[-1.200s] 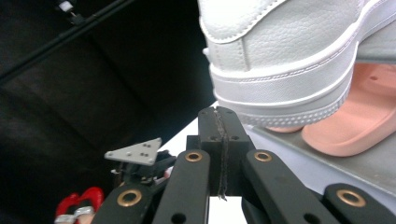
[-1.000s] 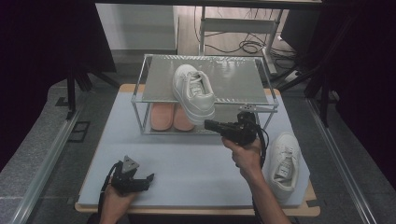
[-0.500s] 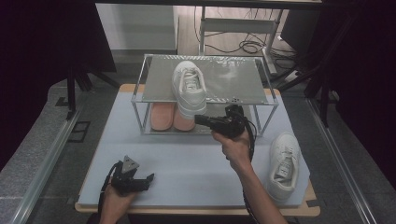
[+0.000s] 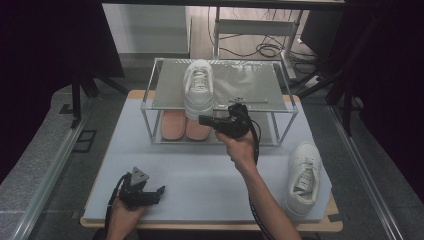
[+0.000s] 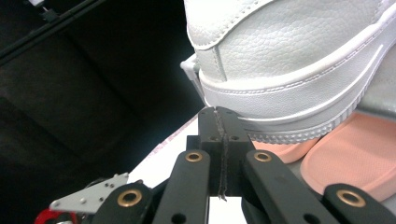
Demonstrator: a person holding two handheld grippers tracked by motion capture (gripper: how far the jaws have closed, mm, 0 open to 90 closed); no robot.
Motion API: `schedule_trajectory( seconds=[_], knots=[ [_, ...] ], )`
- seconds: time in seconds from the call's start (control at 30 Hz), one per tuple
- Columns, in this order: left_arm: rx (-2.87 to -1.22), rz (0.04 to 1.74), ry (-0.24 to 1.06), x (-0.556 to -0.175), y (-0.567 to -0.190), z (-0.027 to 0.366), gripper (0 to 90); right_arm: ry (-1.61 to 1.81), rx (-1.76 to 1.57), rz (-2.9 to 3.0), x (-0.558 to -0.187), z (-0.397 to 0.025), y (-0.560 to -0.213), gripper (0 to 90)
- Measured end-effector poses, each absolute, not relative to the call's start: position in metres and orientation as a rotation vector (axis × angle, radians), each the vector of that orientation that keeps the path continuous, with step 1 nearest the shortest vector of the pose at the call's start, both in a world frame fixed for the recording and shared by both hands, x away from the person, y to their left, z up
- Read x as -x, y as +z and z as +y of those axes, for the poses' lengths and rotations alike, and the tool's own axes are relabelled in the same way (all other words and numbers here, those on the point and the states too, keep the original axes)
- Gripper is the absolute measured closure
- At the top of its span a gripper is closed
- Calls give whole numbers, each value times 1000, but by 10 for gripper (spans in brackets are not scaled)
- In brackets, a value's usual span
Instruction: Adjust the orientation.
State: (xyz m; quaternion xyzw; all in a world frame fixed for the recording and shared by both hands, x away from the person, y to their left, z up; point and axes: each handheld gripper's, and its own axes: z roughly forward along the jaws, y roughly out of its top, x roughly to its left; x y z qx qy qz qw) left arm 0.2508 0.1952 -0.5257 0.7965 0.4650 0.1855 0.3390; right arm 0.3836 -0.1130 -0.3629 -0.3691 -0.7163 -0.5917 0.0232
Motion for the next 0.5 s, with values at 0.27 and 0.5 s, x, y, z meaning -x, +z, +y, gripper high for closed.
schedule_trajectory(
  seconds=[0.27,0.5],
  knots=[
    [-2073,1212,483,-251,-526,195,152,-1817,1165,-2255,-396,-100,-362,900],
    [-2072,1213,483,-251,-526,195,152,-1821,1184,-2250,-404,-91,-364,900]
  ],
)
